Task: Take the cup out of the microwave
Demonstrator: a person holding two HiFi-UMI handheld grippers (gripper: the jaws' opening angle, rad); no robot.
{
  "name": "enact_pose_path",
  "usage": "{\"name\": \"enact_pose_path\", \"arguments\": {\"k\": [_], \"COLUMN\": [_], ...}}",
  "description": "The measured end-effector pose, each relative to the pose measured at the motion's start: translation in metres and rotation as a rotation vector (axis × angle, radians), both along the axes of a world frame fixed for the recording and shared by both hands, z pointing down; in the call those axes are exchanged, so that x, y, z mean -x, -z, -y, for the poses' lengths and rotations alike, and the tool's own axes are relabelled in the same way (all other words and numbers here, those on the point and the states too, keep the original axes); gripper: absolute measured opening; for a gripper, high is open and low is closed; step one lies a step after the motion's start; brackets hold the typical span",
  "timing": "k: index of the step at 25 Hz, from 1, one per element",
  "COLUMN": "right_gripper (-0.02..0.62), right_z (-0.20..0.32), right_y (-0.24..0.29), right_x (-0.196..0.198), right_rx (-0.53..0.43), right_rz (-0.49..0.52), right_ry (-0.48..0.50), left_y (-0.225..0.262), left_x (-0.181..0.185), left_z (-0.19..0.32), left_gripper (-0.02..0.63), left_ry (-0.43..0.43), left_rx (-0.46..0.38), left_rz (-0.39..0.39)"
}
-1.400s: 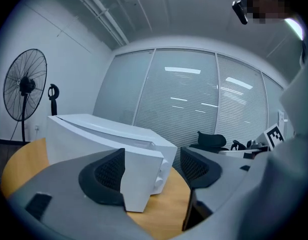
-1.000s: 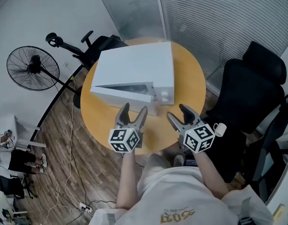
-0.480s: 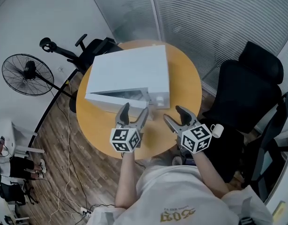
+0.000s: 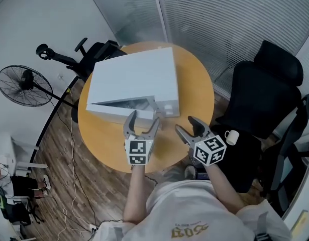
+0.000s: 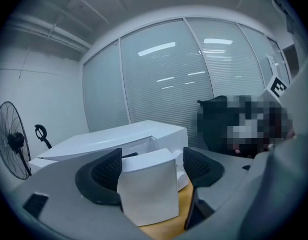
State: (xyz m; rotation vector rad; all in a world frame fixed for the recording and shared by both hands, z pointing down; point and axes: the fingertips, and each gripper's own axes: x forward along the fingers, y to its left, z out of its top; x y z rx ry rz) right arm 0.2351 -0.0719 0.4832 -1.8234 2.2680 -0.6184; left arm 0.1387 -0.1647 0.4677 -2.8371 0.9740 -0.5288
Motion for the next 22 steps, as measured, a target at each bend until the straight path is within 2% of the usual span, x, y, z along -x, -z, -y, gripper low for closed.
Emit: {"name": "enact_pose_path", "arguments": {"k": [11, 15, 16, 22], "right_gripper": [0.273, 0.272, 0.272, 0.27], "right_z": [-0.007, -0.01, -0.01, -0.01], "right_y": [-0.005, -0.007, -0.007, -0.009], "right_x": [-0.007, -0.004, -0.004, -0.008], "right_rx": [0.012, 0.019, 0.018, 0.022], "right_rz": [0.008, 0.019, 0.028, 0.04], "right_ry": [-0.03, -0.027, -0.029, -0.04], "left_y": [-0.007, -0.015, -0.015, -0.015], "left_x": [-0.008, -0.008, -0.007, -0.006], "left_z": [0.007, 0.01, 0.011, 0.011], "left_gripper": [0.393, 0.385, 0.37, 0.37], "left_ry": [-0.005, 0.017, 0.023, 0.025], "left_rx": [-0.095, -0.112, -0.122, -0.139], "left_rz": [0.093, 0.135, 0.139, 0.123]}}
